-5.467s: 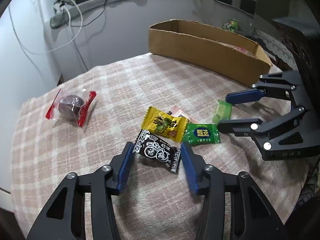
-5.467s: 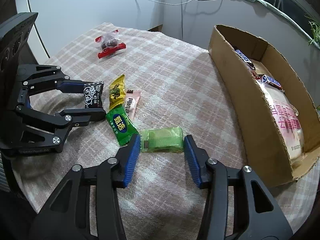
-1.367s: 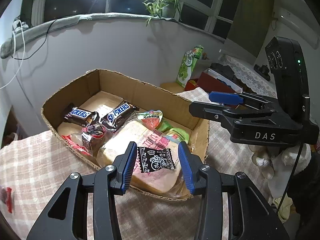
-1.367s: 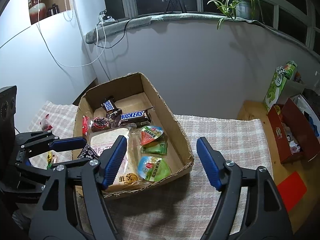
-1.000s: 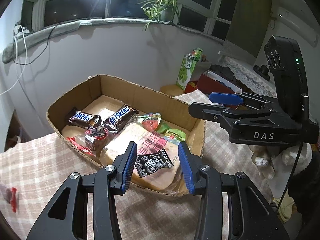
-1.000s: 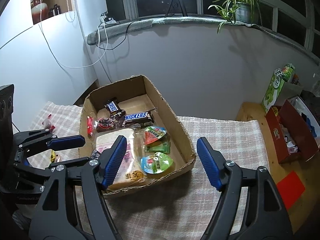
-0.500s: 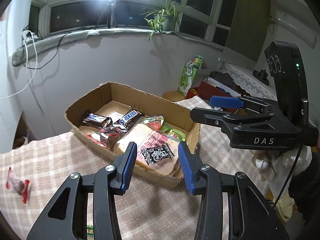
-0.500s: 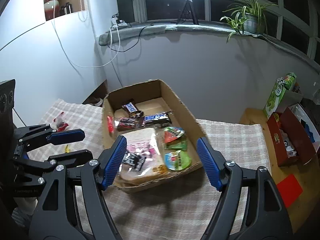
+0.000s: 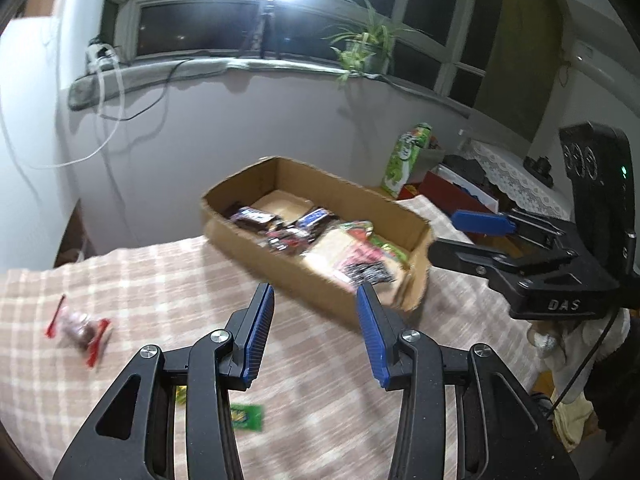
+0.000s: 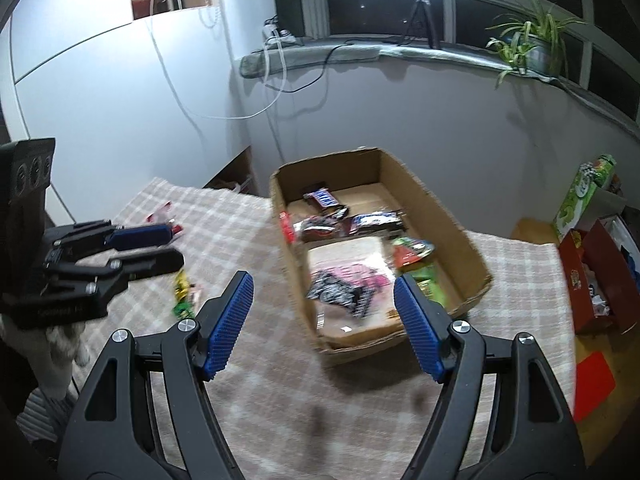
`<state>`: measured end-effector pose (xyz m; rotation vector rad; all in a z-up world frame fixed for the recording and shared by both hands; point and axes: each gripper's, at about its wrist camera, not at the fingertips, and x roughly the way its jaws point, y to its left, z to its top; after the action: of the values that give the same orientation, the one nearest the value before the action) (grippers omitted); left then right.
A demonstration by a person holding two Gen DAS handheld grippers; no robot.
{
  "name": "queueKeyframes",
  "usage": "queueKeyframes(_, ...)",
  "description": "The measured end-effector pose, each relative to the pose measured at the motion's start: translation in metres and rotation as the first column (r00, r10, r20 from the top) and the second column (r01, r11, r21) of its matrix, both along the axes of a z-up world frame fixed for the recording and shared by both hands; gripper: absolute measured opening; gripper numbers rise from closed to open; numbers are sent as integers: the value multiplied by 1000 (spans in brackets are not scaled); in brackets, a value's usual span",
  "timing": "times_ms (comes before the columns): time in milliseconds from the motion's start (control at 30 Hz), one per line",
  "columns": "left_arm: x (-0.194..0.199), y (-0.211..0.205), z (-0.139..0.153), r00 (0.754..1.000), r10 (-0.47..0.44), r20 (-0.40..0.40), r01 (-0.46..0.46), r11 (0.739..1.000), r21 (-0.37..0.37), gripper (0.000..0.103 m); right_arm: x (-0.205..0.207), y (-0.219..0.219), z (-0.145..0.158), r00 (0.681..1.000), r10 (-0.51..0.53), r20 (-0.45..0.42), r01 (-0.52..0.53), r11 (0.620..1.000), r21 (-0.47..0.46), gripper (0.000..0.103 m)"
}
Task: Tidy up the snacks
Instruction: 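Move both open tools away from the box over the candies on the cloth, then grasp the yellow candy wrapper with the left tool while the right tool grasps the green candy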
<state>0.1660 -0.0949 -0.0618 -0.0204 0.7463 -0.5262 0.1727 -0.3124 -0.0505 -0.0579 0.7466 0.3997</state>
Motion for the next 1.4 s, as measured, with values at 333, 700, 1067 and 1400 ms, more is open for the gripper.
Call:
queueKeyframes(333, -5, 71, -17, 993, 111, -51, -111, 994, 1, 41, -14, 50, -24, 991, 118, -56, -119, 993, -9, 76)
queueKeyframes(700, -10, 119, -42, 972, 188, -140, -192, 981, -13, 41, -22, 115, -67, 957, 263, -126, -273, 960, -69, 75)
queueKeyframes(1067, 4, 93, -71, 963, 138, -230, -146, 989, -19, 41, -15, 141, -96, 939, 300, -166, -317, 944, -88, 75)
queueKeyframes(1400, 18, 78, -89, 956, 168, -239, -156, 985, 70, 41, -8, 146, -106, 930, 320, -179, -340, 935, -97, 69)
